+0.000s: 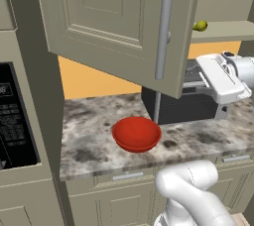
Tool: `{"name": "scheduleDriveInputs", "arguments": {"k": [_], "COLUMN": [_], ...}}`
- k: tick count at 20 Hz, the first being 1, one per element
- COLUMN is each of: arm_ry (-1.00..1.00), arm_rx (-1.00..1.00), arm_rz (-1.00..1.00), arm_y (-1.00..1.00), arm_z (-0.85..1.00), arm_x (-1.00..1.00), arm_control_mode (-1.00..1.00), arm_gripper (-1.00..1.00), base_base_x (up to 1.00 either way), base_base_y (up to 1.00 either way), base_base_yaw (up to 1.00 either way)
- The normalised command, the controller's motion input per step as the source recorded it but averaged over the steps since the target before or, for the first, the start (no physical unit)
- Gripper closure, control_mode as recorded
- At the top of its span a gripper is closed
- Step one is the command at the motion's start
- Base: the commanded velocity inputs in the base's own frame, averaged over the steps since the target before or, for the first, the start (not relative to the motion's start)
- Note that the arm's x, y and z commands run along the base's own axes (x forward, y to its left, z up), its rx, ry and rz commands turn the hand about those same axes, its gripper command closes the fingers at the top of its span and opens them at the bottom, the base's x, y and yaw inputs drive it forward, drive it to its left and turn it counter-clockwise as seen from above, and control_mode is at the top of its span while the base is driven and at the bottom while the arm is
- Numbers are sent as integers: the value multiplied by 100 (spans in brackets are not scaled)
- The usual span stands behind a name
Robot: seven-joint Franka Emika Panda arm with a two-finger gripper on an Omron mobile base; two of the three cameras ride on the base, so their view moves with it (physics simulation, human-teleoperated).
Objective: Open the cabinet. Pick the apple and pear from the cabinet and place them into the bowl. Then close the cabinet.
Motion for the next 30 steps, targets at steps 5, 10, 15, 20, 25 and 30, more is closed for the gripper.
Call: {"name": "scheduleDriveInputs", "arguments": {"k": [5, 10, 15, 20, 25, 30], "arm_ry": [0, 0, 0, 0, 0, 0], "arm_rx": [0, 0, 0, 0, 0, -1], "arm_rz": [7, 6, 8, 5, 4, 4], "arm_y": [0, -1, -18, -20, 0, 0], "arm_z": [-6, 0, 0, 0, -13, -14], "arm_x": [11, 21, 13, 12, 40, 24], "arm_control_mode": [-100, -100, -100, -100, -100, -100], "arm_gripper": [-100, -100, -100, -100, -100, -100], "base_base_x": [0, 0, 0, 0, 0, 0], "base_base_y": [0, 0, 0, 0, 0, 0], "base_base_yaw": [0, 0, 0, 0, 0, 0]}}
